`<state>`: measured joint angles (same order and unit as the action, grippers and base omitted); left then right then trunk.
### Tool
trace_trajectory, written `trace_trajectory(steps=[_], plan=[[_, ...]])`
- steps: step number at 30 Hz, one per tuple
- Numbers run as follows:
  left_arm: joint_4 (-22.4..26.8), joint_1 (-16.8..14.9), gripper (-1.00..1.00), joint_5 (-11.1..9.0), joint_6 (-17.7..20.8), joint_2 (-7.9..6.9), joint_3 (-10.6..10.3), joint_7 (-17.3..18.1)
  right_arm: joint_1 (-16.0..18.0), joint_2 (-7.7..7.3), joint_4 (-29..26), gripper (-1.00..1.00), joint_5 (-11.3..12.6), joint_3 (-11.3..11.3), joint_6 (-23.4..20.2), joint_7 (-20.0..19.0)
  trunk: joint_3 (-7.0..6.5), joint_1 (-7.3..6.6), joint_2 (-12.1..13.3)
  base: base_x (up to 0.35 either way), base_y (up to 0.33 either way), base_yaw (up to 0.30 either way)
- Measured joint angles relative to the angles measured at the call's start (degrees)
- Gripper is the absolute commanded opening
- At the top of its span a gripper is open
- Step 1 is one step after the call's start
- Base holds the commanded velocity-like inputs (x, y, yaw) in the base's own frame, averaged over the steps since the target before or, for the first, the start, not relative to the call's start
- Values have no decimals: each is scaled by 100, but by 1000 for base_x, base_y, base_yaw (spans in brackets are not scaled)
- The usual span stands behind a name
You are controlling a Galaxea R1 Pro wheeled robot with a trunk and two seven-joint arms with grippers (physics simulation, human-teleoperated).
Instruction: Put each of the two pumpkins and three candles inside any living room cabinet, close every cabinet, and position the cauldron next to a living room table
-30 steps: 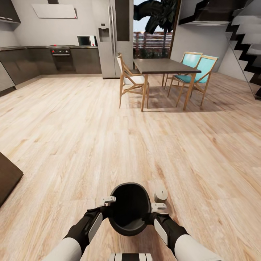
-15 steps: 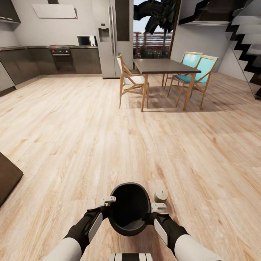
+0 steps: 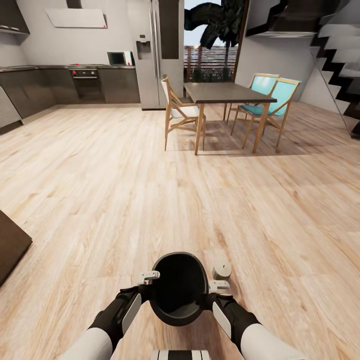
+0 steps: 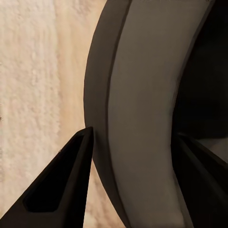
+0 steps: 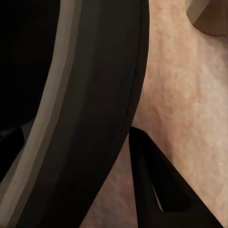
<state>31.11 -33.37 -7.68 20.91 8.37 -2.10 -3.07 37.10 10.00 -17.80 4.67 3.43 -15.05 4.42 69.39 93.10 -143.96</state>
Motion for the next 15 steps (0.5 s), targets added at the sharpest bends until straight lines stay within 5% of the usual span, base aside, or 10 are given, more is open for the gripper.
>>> trace_trajectory(steps=[15], plan=[[6,-1,-100,14,0,0,7,7,5,0,1,-100,5,4,4,-1,-111,-13,7,0,0,0]])
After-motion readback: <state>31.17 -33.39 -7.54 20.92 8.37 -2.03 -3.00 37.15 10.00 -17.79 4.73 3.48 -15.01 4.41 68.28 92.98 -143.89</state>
